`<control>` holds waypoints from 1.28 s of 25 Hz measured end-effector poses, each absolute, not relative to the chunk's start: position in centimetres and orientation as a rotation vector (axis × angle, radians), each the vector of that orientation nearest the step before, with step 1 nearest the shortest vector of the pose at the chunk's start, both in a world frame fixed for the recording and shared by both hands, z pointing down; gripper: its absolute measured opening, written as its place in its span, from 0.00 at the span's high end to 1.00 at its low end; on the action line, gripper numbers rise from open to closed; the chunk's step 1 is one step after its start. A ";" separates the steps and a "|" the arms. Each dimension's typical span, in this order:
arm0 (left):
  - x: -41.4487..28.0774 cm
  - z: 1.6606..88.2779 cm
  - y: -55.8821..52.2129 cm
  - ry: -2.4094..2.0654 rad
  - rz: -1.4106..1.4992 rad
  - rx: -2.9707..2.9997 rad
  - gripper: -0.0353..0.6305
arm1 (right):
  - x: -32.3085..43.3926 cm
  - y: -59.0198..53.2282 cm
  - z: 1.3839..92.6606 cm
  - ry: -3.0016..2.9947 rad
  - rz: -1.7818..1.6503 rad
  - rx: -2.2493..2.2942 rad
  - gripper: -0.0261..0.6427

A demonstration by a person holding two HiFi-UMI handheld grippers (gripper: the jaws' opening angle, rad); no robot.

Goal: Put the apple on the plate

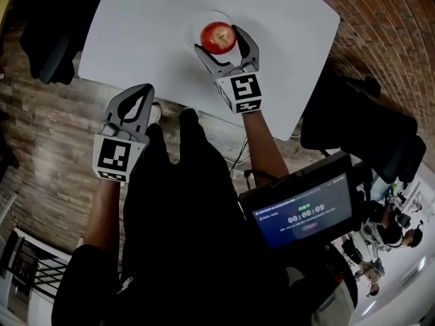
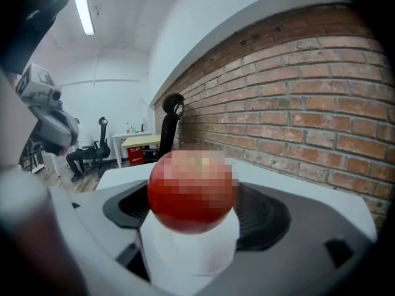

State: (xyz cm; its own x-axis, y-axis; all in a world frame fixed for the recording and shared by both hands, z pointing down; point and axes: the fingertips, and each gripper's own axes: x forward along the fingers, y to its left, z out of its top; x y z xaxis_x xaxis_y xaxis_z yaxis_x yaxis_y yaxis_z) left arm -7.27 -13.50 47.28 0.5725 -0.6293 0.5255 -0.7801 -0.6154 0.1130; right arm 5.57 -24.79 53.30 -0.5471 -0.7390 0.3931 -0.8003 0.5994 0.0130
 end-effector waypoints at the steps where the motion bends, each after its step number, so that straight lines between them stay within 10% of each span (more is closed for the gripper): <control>1: -7.2 47.9 -13.5 -1.149 0.634 2.468 0.94 | 5.5 -25.1 54.6 -2.454 0.238 1.235 0.37; 32: -8.0 48.2 -10.6 -1.118 0.708 2.415 0.94 | 4.5 -26.1 58.5 -2.240 0.172 1.217 0.37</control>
State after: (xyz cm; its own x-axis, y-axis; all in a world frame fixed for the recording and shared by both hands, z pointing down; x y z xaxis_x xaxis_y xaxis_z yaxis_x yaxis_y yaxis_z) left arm -7.96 -10.62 48.19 0.5556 -0.5884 0.5874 -0.7827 -0.6085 0.1307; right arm 4.53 -26.12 58.53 -0.4173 -0.7280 0.5440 -0.8027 0.5759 0.1551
